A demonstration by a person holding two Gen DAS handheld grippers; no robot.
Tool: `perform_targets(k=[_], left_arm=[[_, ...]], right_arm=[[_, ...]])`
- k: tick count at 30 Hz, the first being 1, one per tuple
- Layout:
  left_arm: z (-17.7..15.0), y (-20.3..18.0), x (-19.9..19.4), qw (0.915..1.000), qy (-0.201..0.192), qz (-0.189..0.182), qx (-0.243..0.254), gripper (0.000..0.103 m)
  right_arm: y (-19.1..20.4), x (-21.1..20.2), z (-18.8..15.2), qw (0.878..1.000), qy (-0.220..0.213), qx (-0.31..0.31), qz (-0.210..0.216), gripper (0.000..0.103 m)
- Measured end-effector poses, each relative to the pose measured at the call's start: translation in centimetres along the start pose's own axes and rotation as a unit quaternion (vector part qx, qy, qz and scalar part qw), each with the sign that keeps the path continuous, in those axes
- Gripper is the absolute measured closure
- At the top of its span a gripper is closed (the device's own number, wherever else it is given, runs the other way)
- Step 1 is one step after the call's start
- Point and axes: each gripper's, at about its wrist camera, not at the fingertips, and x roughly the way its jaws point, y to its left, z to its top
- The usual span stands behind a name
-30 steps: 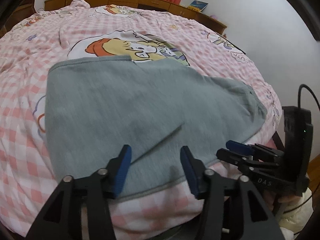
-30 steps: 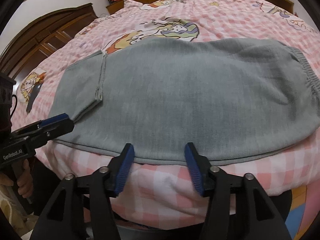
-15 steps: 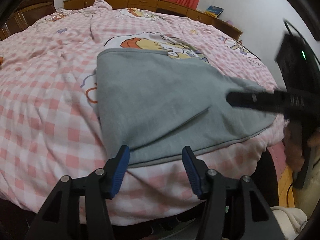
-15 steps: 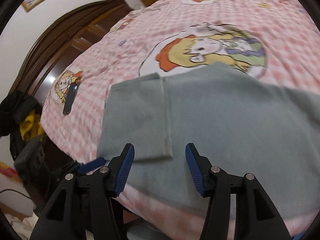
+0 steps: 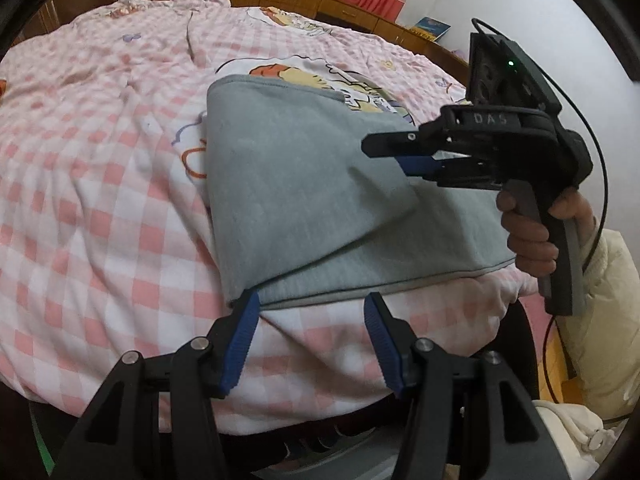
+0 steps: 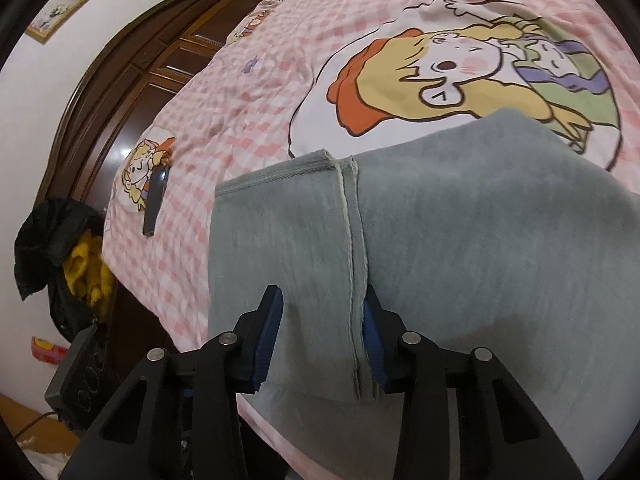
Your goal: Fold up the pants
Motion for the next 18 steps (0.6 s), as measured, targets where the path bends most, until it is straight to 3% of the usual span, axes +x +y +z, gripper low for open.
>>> perform_targets(k=[2,4,5,6,18], left_arm=[[-0.1,0.1,0.1,1.0,0.003,0.001,-0.002,0.045],[-0.2,0.3,0.1,1.0,0.006,0.003,-0.006,0.045],[-0.3,0.4,0.1,0.9999,0.007,0.003,-0.008,0.045],[-0.4,0.4,0.0,0.9999,0.007,0.002,-0.01,0.045],[-0.7,1.0,-2.0,0.9994,-0.013,0.009,-0.03,0.045]], right_arm=[[0.2,0.4,0.4,1.0,0.002,-0.001,0.001,0.063],[0.3,0.6,0.7,1.0,0.003,-0.001,-0.005,0.076],[0.4,0.6,0.7,1.0,0.005,-0.003,-0.011,0.091],[0.6,0.5,0.8,1.0,0.005,-0.004,-0.015,0.095],[7.9,-7.1,1.2,0.997,-0.067,-0.026,0.006,0.098]])
